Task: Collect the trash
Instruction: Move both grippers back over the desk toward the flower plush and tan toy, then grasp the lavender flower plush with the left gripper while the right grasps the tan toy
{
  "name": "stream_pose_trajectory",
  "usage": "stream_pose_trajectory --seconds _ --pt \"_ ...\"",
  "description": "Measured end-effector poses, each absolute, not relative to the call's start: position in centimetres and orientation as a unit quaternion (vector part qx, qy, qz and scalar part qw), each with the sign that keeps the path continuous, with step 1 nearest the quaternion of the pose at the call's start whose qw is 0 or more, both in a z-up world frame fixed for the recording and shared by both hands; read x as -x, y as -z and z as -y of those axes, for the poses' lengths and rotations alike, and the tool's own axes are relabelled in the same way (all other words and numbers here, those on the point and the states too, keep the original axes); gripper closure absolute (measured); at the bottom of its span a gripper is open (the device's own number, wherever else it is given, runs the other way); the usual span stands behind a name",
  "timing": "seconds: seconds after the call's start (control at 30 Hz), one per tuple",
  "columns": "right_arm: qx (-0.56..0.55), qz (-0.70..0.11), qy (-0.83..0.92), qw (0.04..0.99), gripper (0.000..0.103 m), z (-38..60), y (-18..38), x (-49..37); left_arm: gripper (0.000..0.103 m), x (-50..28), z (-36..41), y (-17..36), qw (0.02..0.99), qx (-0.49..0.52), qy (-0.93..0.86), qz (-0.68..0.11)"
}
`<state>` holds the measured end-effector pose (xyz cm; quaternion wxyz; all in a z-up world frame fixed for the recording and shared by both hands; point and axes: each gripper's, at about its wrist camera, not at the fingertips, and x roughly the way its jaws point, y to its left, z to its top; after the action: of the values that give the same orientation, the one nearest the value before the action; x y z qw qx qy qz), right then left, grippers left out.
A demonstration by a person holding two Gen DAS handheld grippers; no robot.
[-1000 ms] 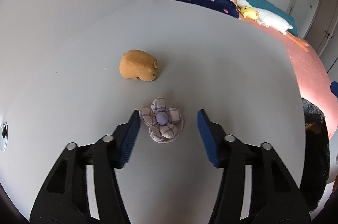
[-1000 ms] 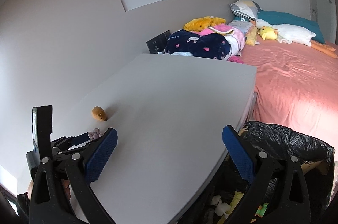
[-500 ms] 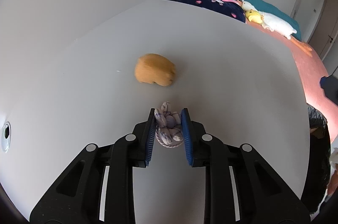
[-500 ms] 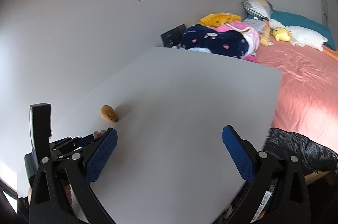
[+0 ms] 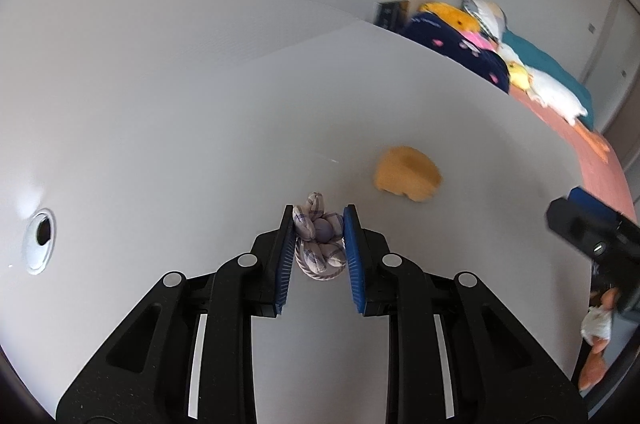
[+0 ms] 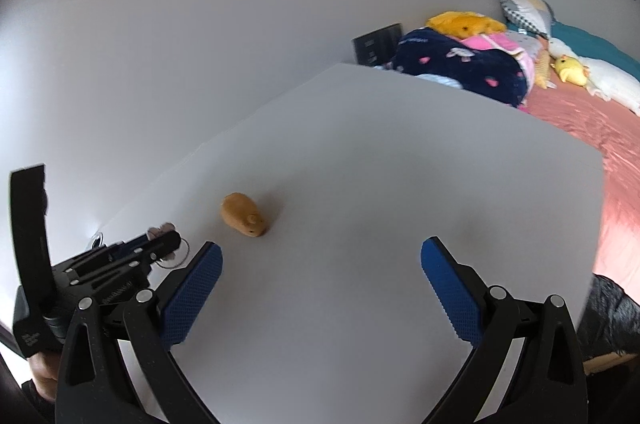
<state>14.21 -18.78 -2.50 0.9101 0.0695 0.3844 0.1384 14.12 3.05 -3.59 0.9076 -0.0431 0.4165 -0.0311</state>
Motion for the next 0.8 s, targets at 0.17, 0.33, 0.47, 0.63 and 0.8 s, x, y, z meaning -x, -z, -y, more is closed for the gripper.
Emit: stream_pose_trajectory --seconds 0.17,0.33,0.47,0.63,0.8 --pt "-0.044 -0.404 -0.152 0.901 0.004 15.9 3.5 -15.9 0.079 -14.0 -5.2 3.4 0.909 0.05 -0.003 -0.414" --pt "-0.017 -0.419 -0.153 0.895 0.004 13.7 4.2 -17.3 0.079 -14.0 -7.0 3.5 0.908 0.047 -0.033 -0.416" --pt "-0.002 -0.425 -0.148 0.893 0.004 12.0 4.7 -18.3 0.079 -13.7 -8.2 3.4 0.907 0.056 -0.045 -0.414" --pt "0.019 -0.427 -0.145 0.892 0.014 10.0 5.0 -19.1 0.079 -13.3 -9.5 3.3 0.907 0.066 -0.057 -0.413" --pt "0.031 -0.442 -0.138 0.886 0.033 8.8 5.8 -20.3 0.079 -13.0 -10.5 3.6 0.904 0.072 -0.06 -0.416"
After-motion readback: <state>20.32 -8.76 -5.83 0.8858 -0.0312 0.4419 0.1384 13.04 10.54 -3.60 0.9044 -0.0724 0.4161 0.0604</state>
